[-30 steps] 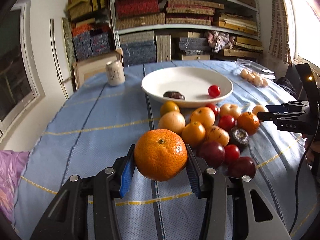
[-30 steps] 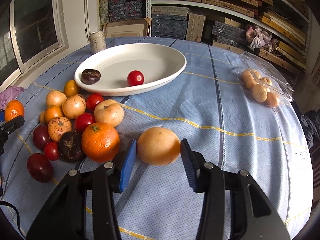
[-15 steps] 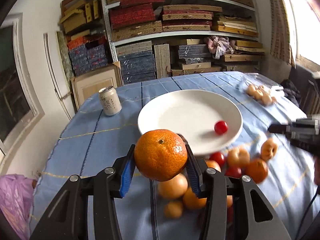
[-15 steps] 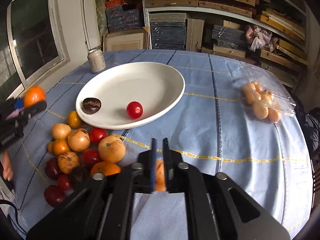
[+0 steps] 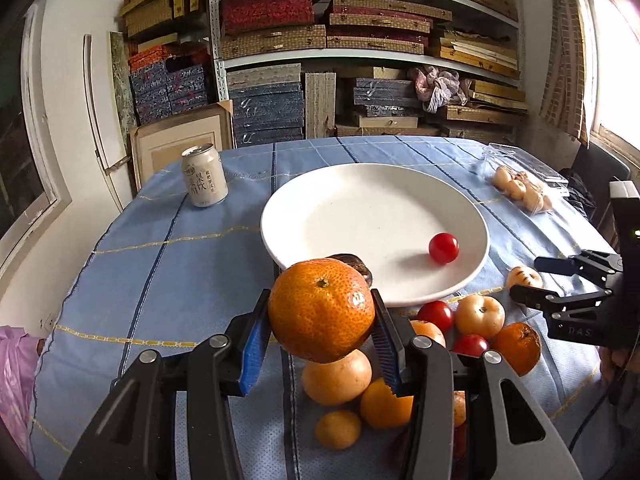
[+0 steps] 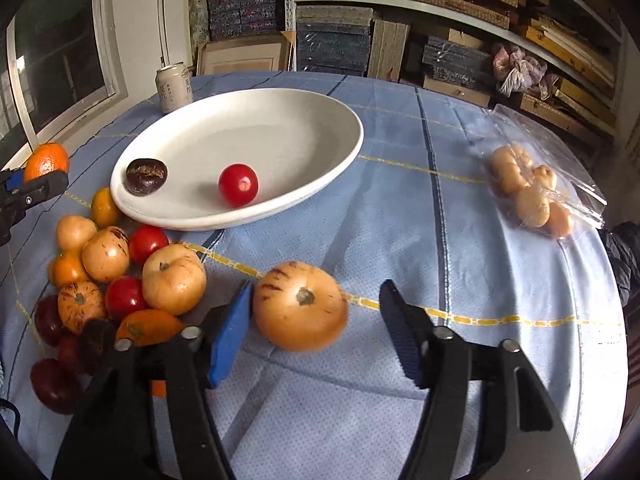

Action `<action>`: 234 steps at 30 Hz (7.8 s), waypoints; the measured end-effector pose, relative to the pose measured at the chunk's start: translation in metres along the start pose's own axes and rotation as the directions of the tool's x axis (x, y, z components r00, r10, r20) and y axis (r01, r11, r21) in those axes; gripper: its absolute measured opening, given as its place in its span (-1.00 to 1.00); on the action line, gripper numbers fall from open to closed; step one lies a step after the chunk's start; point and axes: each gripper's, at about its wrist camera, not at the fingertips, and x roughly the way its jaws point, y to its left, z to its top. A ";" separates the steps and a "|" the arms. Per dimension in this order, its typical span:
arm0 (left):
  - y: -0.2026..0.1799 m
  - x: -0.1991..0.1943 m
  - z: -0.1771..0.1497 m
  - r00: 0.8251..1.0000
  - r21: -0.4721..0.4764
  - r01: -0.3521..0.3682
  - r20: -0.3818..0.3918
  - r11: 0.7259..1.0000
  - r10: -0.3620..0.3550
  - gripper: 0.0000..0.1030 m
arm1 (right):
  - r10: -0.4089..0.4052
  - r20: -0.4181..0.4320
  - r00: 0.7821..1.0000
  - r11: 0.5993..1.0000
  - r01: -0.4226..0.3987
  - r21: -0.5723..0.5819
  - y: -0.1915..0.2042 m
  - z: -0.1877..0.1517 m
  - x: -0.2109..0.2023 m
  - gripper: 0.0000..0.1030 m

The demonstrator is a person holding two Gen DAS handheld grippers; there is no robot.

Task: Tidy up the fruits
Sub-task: 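Carry the orange and pale fruit onto the white plate while both tools open, then withdraw both tools from the plate and move the left tool toward the small brown kiwi, then grasp the small brown kiwi with the left tool while the right tool grasps a leafy mandarin, then carry the kiwi and mandarin onto the white plate while both tools open, then lift both open tools away from the white plate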

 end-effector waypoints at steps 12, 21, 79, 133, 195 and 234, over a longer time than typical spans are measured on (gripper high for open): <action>0.007 0.028 0.034 0.999 -0.004 -0.010 -0.030 1.000 0.010 -0.08 | 0.076 0.077 0.994 0.992 -0.083 0.090 -0.013 0.023 -0.022 -0.14; 0.015 0.085 0.066 0.997 -0.087 0.001 -0.081 0.996 -0.008 -0.08 | 0.129 0.112 0.985 0.988 -0.137 0.066 0.026 0.102 0.030 -0.14; 0.016 0.007 -0.064 0.979 -0.031 -0.013 -0.205 0.999 0.006 0.37 | 0.181 0.198 0.963 0.961 -0.216 0.175 0.002 -0.025 -0.079 0.91; 0.016 -0.007 -0.060 0.986 -0.053 0.053 -0.152 0.997 -0.061 -0.47 | 0.225 0.023 0.974 0.974 -0.226 0.012 0.055 -0.029 -0.033 0.32; 0.041 0.134 0.074 0.982 -0.160 -0.003 -0.189 0.987 -0.027 -0.28 | 0.172 0.109 0.979 0.958 -0.192 0.213 0.008 0.111 0.080 -0.09; 0.029 0.024 -0.023 0.990 -0.144 0.031 -0.134 0.989 -0.050 0.71 | 0.194 0.198 0.961 0.927 -0.245 0.283 -0.004 -0.016 -0.049 0.91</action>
